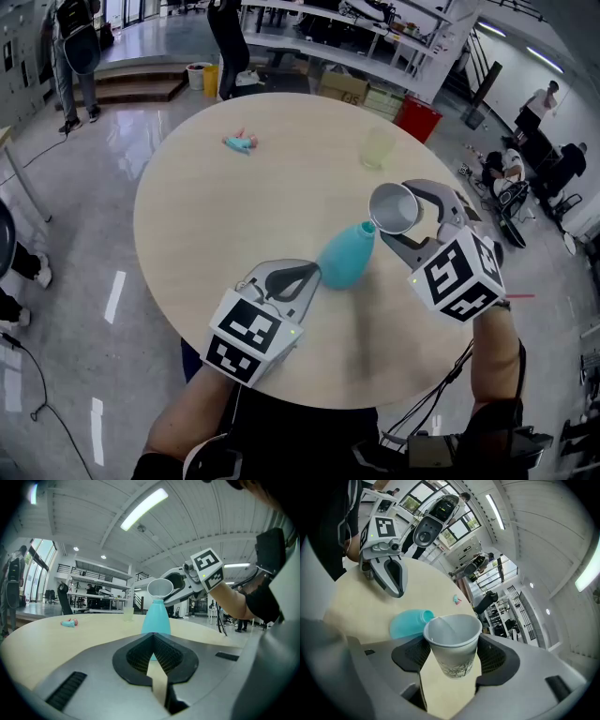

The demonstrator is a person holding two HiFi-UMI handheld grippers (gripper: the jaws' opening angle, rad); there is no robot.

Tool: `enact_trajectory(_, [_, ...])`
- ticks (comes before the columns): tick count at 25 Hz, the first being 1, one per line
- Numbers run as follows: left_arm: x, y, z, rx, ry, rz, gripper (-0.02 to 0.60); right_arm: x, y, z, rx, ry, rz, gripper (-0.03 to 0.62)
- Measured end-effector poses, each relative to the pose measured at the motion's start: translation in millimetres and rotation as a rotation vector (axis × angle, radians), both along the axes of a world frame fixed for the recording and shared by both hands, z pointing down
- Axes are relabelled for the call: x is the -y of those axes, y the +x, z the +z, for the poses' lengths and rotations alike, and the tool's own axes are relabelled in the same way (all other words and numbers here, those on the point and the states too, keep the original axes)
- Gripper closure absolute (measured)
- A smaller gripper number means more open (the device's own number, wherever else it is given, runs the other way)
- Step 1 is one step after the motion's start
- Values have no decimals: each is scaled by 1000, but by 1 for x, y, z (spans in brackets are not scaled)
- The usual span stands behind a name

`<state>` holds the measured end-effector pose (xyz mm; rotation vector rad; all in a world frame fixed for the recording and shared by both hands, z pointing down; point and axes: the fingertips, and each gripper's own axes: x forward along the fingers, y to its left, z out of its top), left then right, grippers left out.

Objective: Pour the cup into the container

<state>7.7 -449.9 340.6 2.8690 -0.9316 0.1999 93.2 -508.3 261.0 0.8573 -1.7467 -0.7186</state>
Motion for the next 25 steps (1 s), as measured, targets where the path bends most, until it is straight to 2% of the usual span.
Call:
enact_trajectory(20, [2,-1,0,0,1,0,581,1,-2,-3,-19,7,-5,278])
enact_trajectory(25, [-5,-1,-3,0,0,0,581,-7,-1,-2,13,1,-2,278])
